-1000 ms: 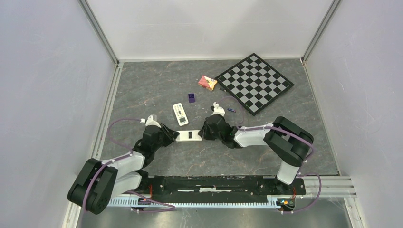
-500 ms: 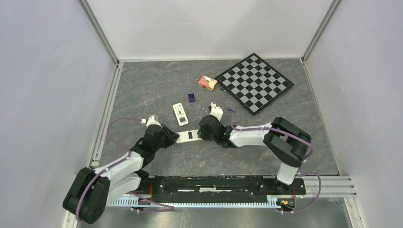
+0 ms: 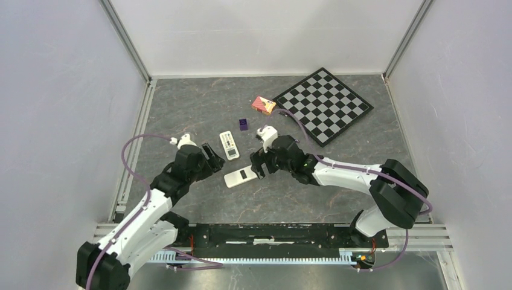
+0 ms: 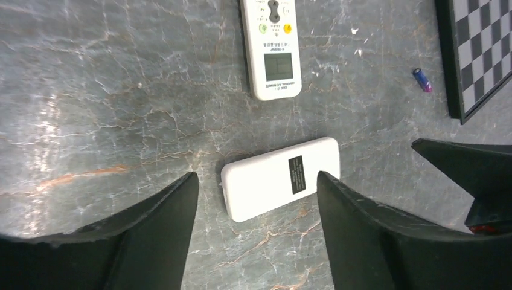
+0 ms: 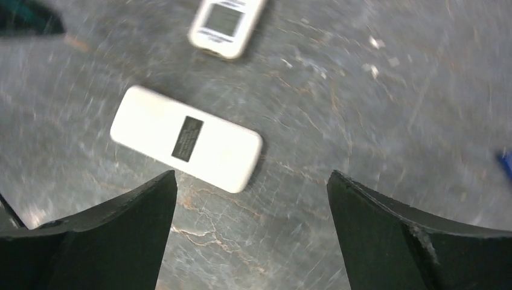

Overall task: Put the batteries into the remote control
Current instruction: Load the battery cover into the remote control, then pick up the remote control from the center of the board, then place the remote control at the center of the board.

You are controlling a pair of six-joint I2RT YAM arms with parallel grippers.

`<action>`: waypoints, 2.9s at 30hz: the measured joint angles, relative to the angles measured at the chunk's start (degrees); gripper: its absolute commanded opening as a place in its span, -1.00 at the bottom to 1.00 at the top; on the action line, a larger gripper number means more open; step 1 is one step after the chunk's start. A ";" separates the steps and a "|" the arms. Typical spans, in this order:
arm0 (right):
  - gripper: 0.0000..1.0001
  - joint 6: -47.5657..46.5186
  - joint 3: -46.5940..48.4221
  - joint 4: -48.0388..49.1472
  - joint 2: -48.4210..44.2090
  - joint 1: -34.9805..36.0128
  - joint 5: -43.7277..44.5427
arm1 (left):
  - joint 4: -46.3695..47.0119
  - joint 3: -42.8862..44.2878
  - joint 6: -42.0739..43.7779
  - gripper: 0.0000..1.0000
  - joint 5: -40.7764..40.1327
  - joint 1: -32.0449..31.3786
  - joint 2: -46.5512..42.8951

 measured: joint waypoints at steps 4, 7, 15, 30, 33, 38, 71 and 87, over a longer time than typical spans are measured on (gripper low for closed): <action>0.96 -17.09 2.12 -0.24 1.36 0.90 -7.72 | -5.81 3.63 1.49 0.99 -2.82 0.33 -4.24; 0.96 -28.61 2.51 -1.68 3.13 1.77 -12.63 | -10.12 6.49 2.21 0.99 -5.22 0.55 -8.92; 0.96 -49.59 15.67 -12.31 16.61 2.27 -21.05 | -17.94 13.68 3.39 0.99 -7.48 0.63 -16.70; 0.47 -63.45 33.68 -30.53 29.75 1.42 -30.80 | -24.22 18.01 5.55 0.99 -7.41 0.63 -18.84; 0.22 -63.93 36.57 -34.49 31.65 0.85 -32.65 | -24.28 18.10 5.84 0.99 -7.39 0.63 -18.84; -0.16 -63.47 36.41 -35.06 31.56 0.52 -32.96 | -24.37 18.10 5.92 0.99 -7.17 0.63 -18.84; 0.00 -2.73 -22.64 -3.89 -17.35 -31.21 7.69 | -18.14 10.95 6.84 0.99 -4.11 0.63 -17.46; 0.80 0.57 -15.28 -11.30 -16.24 -32.39 8.07 | -16.20 10.86 8.24 0.99 -5.35 0.63 -16.02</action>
